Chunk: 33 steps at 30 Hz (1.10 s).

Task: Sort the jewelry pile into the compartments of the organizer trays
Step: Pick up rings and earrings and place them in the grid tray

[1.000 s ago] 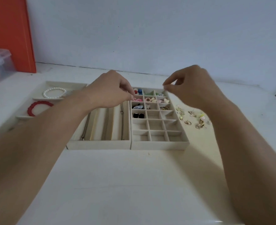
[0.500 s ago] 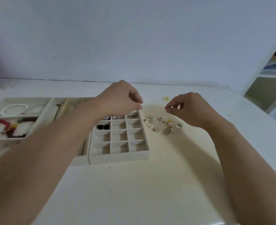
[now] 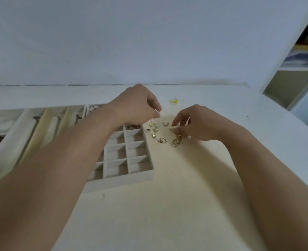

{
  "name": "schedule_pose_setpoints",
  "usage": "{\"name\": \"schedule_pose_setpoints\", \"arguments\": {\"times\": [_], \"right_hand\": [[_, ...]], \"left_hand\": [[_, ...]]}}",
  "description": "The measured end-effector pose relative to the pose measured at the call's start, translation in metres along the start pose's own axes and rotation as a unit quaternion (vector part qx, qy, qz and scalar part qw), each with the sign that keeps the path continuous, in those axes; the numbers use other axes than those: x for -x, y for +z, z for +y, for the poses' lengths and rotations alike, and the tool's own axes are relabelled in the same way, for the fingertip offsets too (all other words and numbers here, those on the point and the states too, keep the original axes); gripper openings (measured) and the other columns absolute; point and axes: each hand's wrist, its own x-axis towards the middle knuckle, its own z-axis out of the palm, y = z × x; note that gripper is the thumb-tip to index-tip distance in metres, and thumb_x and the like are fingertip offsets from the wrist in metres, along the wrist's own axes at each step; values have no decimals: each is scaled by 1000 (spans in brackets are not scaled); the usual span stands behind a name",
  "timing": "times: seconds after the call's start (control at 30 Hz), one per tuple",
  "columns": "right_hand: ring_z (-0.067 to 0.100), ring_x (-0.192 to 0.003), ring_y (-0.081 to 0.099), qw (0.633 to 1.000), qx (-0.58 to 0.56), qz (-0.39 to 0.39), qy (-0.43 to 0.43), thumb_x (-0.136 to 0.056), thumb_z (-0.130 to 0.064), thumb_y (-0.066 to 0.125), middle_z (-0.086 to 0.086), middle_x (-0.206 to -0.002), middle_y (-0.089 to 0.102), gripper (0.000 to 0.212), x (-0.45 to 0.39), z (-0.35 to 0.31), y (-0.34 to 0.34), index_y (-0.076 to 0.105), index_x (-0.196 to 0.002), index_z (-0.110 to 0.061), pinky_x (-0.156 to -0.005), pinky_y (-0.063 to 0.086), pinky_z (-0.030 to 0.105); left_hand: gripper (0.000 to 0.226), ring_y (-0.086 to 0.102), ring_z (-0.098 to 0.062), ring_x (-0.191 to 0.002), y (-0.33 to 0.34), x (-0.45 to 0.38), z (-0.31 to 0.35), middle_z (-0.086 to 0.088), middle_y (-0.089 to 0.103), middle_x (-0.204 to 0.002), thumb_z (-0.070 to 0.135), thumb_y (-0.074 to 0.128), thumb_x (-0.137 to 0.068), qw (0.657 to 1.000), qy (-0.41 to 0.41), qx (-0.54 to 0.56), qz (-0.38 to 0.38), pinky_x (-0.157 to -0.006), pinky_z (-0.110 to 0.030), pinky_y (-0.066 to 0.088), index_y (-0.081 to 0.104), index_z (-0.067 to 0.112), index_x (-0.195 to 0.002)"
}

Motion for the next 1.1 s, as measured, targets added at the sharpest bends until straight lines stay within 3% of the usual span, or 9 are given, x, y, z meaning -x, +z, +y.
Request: {"name": "schedule_pose_setpoints", "arguments": {"times": [0.1,0.17,0.3,0.4,0.6,0.67,0.73,0.83,1.1], "right_hand": [[18,-73,72,999,-39,31,-2,-88,-21,75,-17,-79,66,15,1,-1,0,77,-101,-28,-52,43,7],[11,-77,71,995,-74,64,-7,-87,-23,77,-20,-80,68,21,1,-2,-1,78,-106,-29,-53,41,4],[10,-71,67,978,-179,99,-35,-88,-25,77,-20,-78,73,44,4,-13,-3,64,-129,-30,-49,43,12],[17,-71,67,965,-235,103,-47,-87,-28,78,-10,-83,76,37,7,-19,-4,58,-118,-29,-45,43,24],[1,-57,56,961,-250,80,-88,-86,-17,79,-6,-90,78,34,9,-27,-1,49,-103,-19,-47,36,9],[2,-64,61,970,-214,82,-85,-88,-11,76,-9,-95,77,32,7,-23,-2,53,-106,-23,-53,41,10],[3,-78,66,971,-179,150,-43,-91,-15,72,-12,-96,76,26,-1,-13,-2,59,-109,-28,-62,45,15],[10,-90,66,961,-150,225,62,-95,-17,65,-12,-104,71,21,-18,9,-5,66,-113,-28,-64,45,20],[22,-136,46,992,36,97,71,-103,-25,51,-3,-152,45,47,-72,12,1,44,-149,-33,-108,41,38]], "left_hand": [[11,53,9,-49,4,0,0,14,68,-89,24,76,-87,1000,9,6,-11,-46,-9,34,76,28,-97],[11,54,14,-50,3,2,-1,14,69,-87,23,76,-86,999,27,20,-15,-45,-4,34,75,28,-96],[14,67,2,-82,2,7,-4,14,74,-87,22,78,-84,997,62,52,-7,-75,-17,50,75,29,-96],[11,64,5,-68,-1,7,-3,11,73,-83,23,77,-85,995,57,80,4,-52,-7,42,73,27,-95],[7,66,-5,-77,-3,7,-2,14,70,-80,32,71,-91,995,51,79,20,-65,-21,44,72,28,-85],[8,69,-7,-79,-6,5,-6,11,72,-82,28,68,-94,995,43,89,23,-64,-19,45,69,26,-86],[8,72,-8,-75,-11,4,-10,8,74,-82,24,65,-96,993,25,110,25,-59,-16,45,68,22,-88],[6,72,-13,-70,-21,5,-19,2,75,-80,16,61,-97,991,0,134,22,-57,-25,51,64,21,-99],[20,74,-24,-79,-38,8,-29,3,74,-78,11,54,-97,996,-29,84,14,-67,-42,58,68,25,-95]]}}
